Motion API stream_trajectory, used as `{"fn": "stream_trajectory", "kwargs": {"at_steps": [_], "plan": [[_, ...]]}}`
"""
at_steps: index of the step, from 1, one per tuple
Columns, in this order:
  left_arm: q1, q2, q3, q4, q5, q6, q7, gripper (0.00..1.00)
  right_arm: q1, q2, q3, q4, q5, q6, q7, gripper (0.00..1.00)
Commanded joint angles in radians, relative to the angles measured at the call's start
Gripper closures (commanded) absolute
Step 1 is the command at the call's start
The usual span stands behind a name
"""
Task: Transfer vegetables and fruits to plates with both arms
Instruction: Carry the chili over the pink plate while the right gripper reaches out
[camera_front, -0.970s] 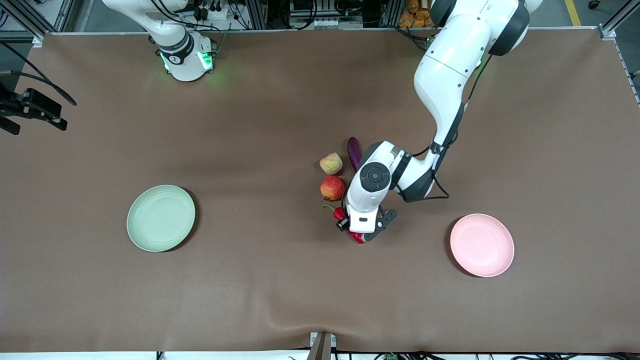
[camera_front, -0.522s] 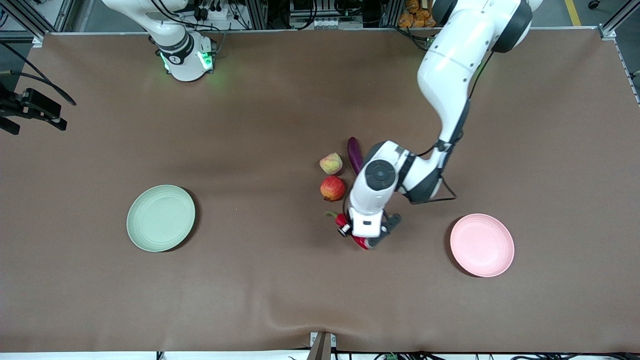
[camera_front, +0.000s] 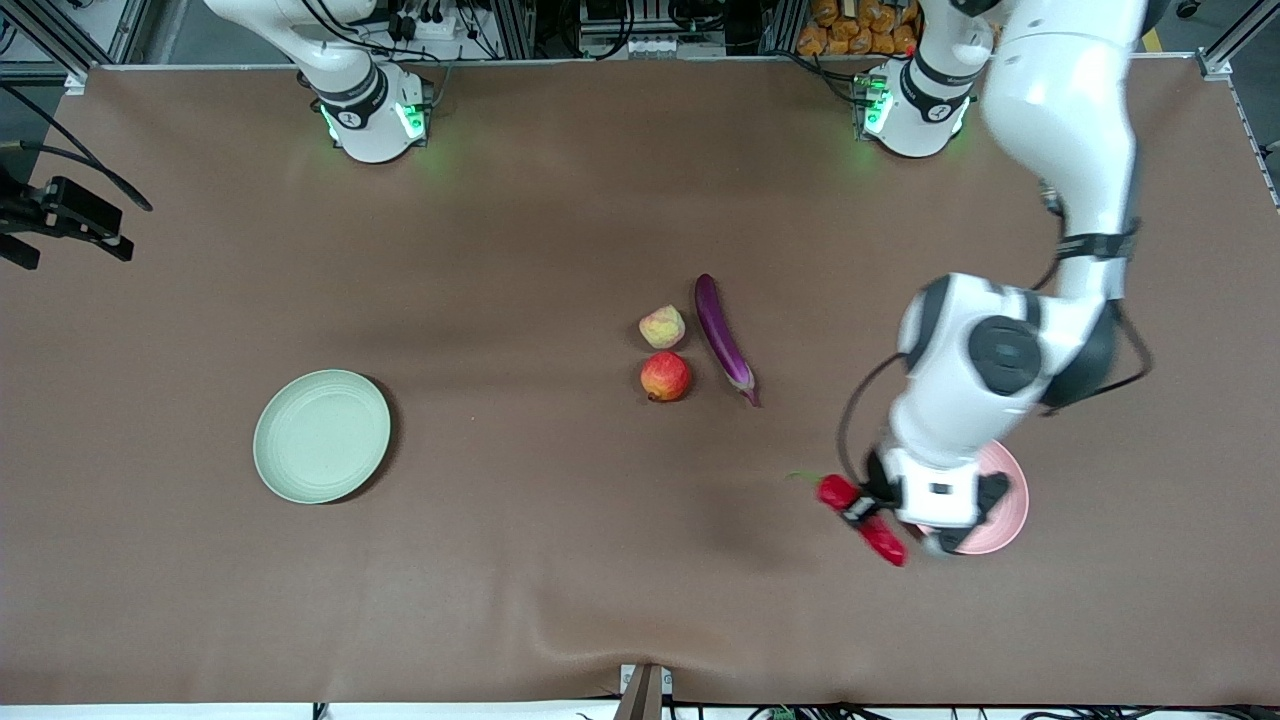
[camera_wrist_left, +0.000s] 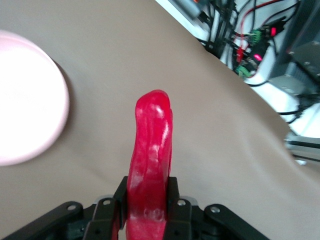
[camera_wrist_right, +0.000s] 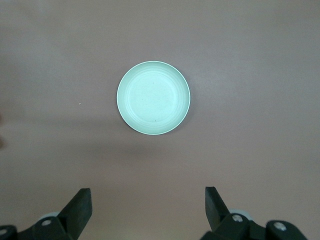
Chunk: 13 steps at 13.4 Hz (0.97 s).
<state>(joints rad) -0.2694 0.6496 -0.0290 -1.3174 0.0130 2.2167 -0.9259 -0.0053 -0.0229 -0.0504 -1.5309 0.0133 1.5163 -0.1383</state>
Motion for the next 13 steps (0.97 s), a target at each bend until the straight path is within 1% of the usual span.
{"fn": "stream_trajectory", "kwargs": {"at_steps": [1, 5, 7, 8, 9, 11, 13], "plan": [[0.094, -0.016, -0.014, -0.033, -0.027, -0.043, 0.213, 1.0, -0.012, 0.001, 0.009, -0.017, 0.013, 0.004, -0.011, 0.0], [0.212, 0.022, -0.012, -0.036, -0.036, -0.054, 0.491, 1.0, -0.007, 0.006, 0.011, -0.003, 0.013, 0.015, -0.011, 0.0], [0.252, 0.053, -0.012, -0.036, -0.034, -0.045, 0.562, 1.0, -0.009, 0.008, 0.009, -0.003, 0.011, 0.015, -0.012, 0.0], [0.269, 0.073, -0.012, -0.034, -0.034, -0.026, 0.606, 1.0, -0.018, 0.027, 0.009, -0.003, 0.002, 0.024, -0.012, 0.0], [0.274, 0.088, -0.012, -0.036, -0.036, -0.002, 0.636, 1.0, -0.012, 0.072, 0.009, -0.002, 0.001, 0.042, -0.014, 0.0], [0.274, 0.096, -0.012, -0.042, -0.036, 0.005, 0.642, 1.0, -0.001, 0.185, 0.012, 0.006, 0.011, 0.073, -0.011, 0.0], [0.283, 0.097, -0.012, -0.063, -0.037, 0.005, 0.66, 1.0, 0.027, 0.213, 0.017, 0.015, 0.014, 0.108, 0.0, 0.0]]}}
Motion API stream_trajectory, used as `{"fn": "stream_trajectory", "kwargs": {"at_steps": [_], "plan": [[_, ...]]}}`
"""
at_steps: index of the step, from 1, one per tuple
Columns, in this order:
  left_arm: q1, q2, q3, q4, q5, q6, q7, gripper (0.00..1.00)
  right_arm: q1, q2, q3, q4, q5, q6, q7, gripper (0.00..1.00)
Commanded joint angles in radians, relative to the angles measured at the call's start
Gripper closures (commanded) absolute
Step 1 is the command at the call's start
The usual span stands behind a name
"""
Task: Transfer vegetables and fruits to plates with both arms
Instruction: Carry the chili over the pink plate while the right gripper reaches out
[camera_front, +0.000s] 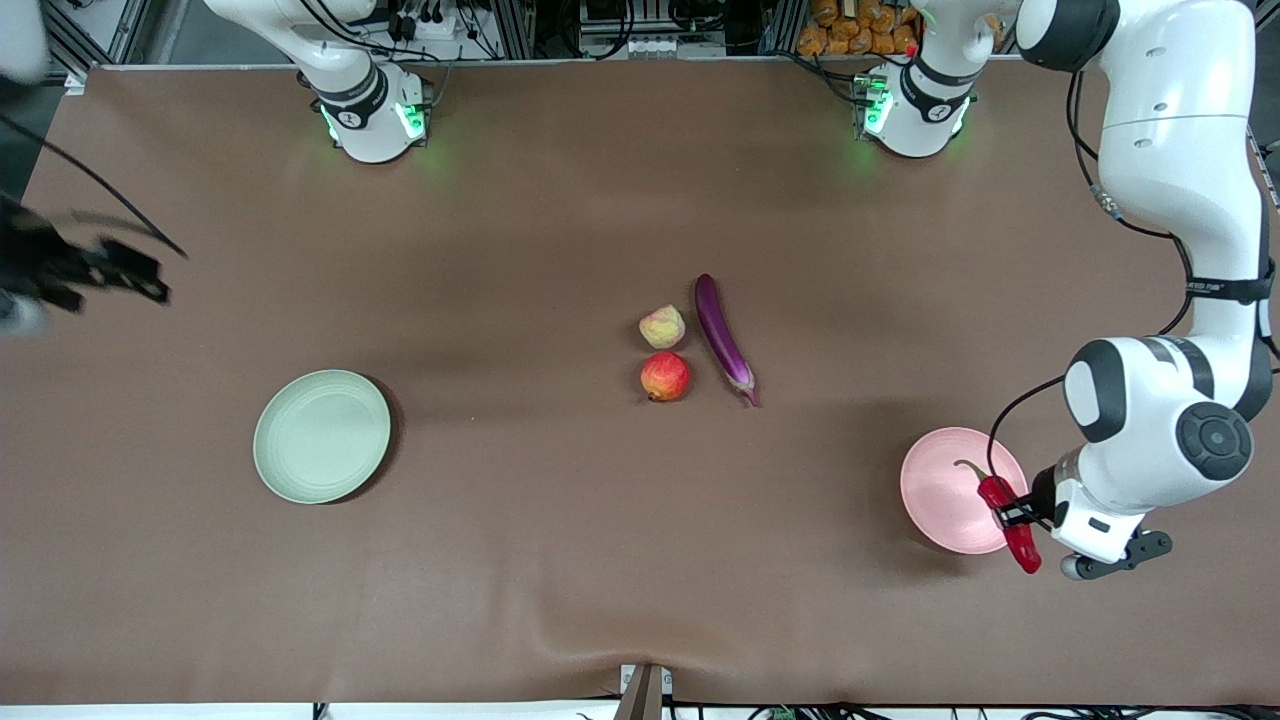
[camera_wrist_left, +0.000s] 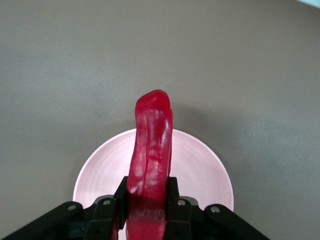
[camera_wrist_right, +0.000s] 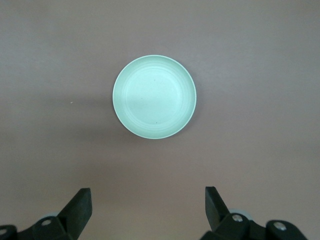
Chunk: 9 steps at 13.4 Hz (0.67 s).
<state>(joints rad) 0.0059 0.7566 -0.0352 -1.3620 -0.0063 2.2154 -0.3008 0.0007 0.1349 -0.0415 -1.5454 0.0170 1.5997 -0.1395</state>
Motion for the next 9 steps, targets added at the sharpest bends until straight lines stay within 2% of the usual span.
{"fn": "stream_trajectory", "kwargs": {"at_steps": [1, 3, 5, 7, 8, 9], "plan": [[0.017, -0.002, -0.006, -0.028, -0.018, 0.006, 0.04, 1.0, 0.047, 0.077, 0.008, 0.03, 0.015, 0.067, 0.003, 0.0], [0.049, 0.012, -0.009, -0.043, -0.023, 0.009, 0.09, 1.0, 0.096, 0.138, 0.008, 0.031, 0.064, 0.132, 0.071, 0.0], [0.057, 0.024, -0.009, -0.046, -0.061, 0.012, 0.117, 1.0, 0.133, 0.213, 0.008, 0.057, 0.136, 0.205, 0.225, 0.0], [0.052, 0.024, -0.009, -0.054, -0.063, 0.012, 0.108, 0.98, 0.194, 0.29, 0.008, 0.096, 0.161, 0.284, 0.363, 0.0], [0.046, 0.026, -0.008, -0.055, -0.063, 0.012, 0.095, 0.62, 0.221, 0.33, 0.008, 0.112, 0.178, 0.331, 0.436, 0.0], [0.045, 0.026, -0.008, -0.055, -0.067, 0.012, 0.094, 0.47, 0.254, 0.365, 0.009, 0.119, 0.191, 0.385, 0.505, 0.0]]}}
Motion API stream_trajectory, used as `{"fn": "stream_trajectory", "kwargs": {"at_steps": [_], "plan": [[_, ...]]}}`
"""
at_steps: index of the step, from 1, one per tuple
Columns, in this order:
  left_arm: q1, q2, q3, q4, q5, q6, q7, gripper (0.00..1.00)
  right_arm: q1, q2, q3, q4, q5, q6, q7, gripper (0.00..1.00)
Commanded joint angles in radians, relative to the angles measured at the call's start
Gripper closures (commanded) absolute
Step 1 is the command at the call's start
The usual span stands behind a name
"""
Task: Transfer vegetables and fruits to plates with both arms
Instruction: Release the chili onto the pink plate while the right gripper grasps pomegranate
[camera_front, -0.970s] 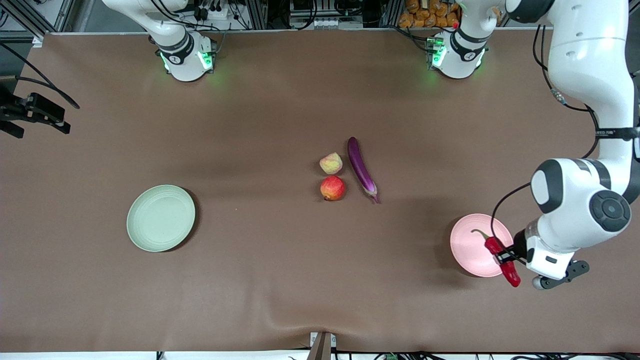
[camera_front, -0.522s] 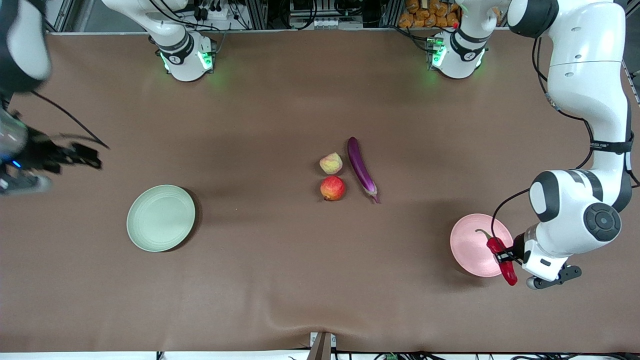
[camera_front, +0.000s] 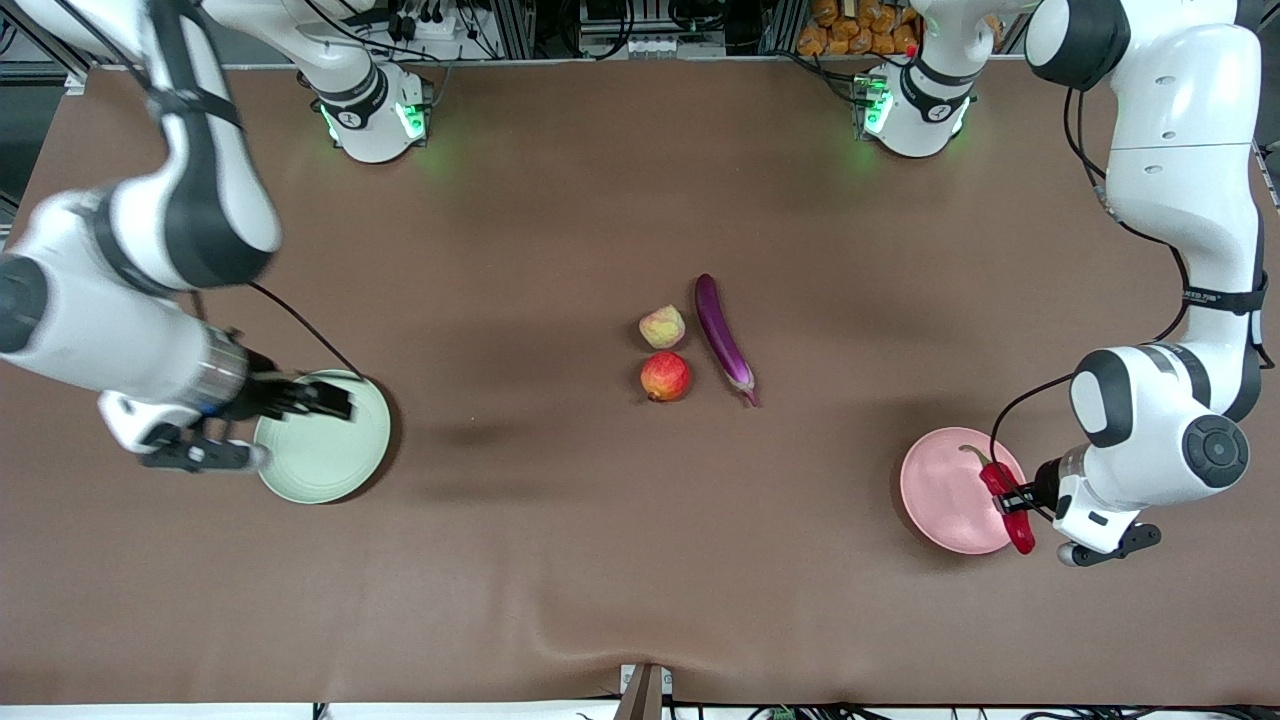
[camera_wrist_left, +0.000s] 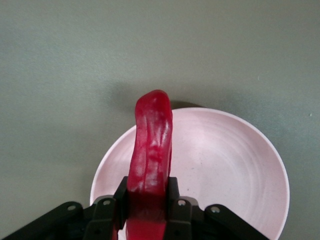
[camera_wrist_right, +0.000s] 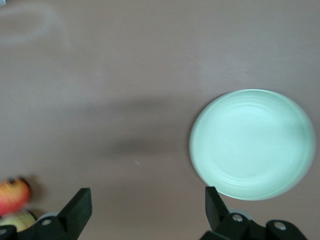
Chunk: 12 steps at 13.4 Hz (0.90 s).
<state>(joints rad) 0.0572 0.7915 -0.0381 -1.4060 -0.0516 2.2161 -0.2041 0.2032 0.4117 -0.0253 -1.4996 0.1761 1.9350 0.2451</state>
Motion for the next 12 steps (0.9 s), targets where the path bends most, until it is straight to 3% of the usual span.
{"fn": "stream_trajectory", "kwargs": {"at_steps": [1, 2, 5, 12], "plan": [[-0.008, -0.011, -0.005, -0.008, -0.034, 0.01, -0.003, 0.24, 0.085, 0.119, -0.008, 0.071, 0.066, 0.12, 0.199, 0.0], [-0.01, -0.014, -0.006, -0.005, -0.04, 0.01, -0.015, 0.0, 0.125, 0.149, -0.008, 0.073, 0.085, 0.181, 0.276, 0.0], [-0.013, -0.047, -0.006, -0.002, -0.04, -0.007, -0.038, 0.0, 0.235, 0.255, -0.008, 0.111, 0.086, 0.349, 0.523, 0.0], [-0.123, -0.147, -0.019, -0.008, -0.039, -0.197, -0.329, 0.0, 0.444, 0.467, -0.008, 0.286, 0.086, 0.377, 0.804, 0.0]]}}
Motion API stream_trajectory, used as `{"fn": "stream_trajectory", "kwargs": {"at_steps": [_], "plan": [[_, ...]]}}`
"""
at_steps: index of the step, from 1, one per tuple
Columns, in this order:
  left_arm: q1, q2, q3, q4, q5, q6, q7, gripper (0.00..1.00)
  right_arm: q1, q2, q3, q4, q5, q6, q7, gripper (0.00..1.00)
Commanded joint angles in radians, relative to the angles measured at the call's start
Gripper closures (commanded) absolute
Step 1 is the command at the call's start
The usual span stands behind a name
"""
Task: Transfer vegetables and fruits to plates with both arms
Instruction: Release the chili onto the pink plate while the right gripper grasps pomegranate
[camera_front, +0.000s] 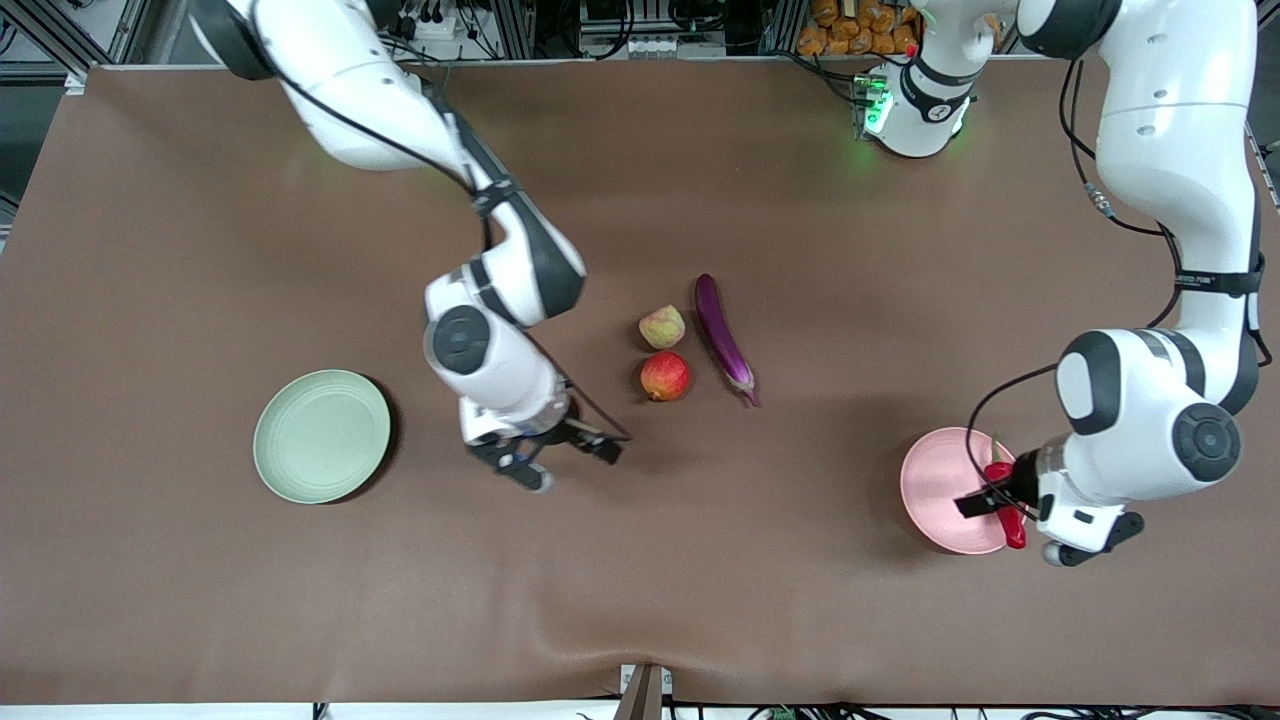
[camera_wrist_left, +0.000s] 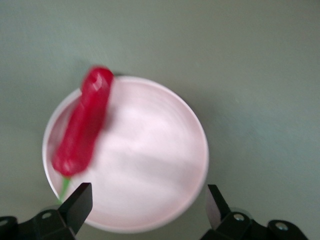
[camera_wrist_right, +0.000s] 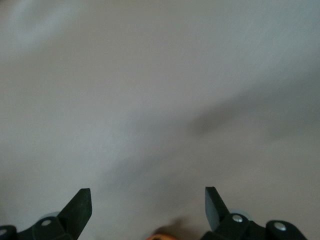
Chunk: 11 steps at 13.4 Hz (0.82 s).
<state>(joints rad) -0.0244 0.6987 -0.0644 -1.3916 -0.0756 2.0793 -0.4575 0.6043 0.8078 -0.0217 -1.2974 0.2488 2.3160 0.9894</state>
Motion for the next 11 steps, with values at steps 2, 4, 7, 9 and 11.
{"fn": "stream_trajectory", "kwargs": {"at_steps": [2, 4, 7, 9, 11], "plan": [[-0.074, -0.091, 0.008, -0.033, -0.015, -0.122, -0.128, 0.0, 0.064, 0.076, -0.012, 0.076, 0.015, -0.032, 0.064, 0.0], [-0.095, -0.157, 0.008, -0.095, -0.013, -0.123, -0.133, 0.0, 0.092, 0.077, -0.012, 0.073, 0.017, -0.067, 0.075, 0.0], [-0.109, -0.231, -0.002, -0.184, -0.013, -0.122, -0.153, 0.0, 0.152, 0.112, -0.012, 0.066, 0.007, -0.063, 0.155, 0.0], [-0.109, -0.264, -0.026, -0.22, -0.013, -0.122, -0.21, 0.0, 0.173, 0.132, -0.012, 0.064, 0.004, -0.06, 0.179, 0.0], [-0.109, -0.294, -0.043, -0.253, -0.013, -0.122, -0.257, 0.0, 0.183, 0.139, -0.012, 0.064, 0.0, -0.061, 0.183, 0.0]]}}
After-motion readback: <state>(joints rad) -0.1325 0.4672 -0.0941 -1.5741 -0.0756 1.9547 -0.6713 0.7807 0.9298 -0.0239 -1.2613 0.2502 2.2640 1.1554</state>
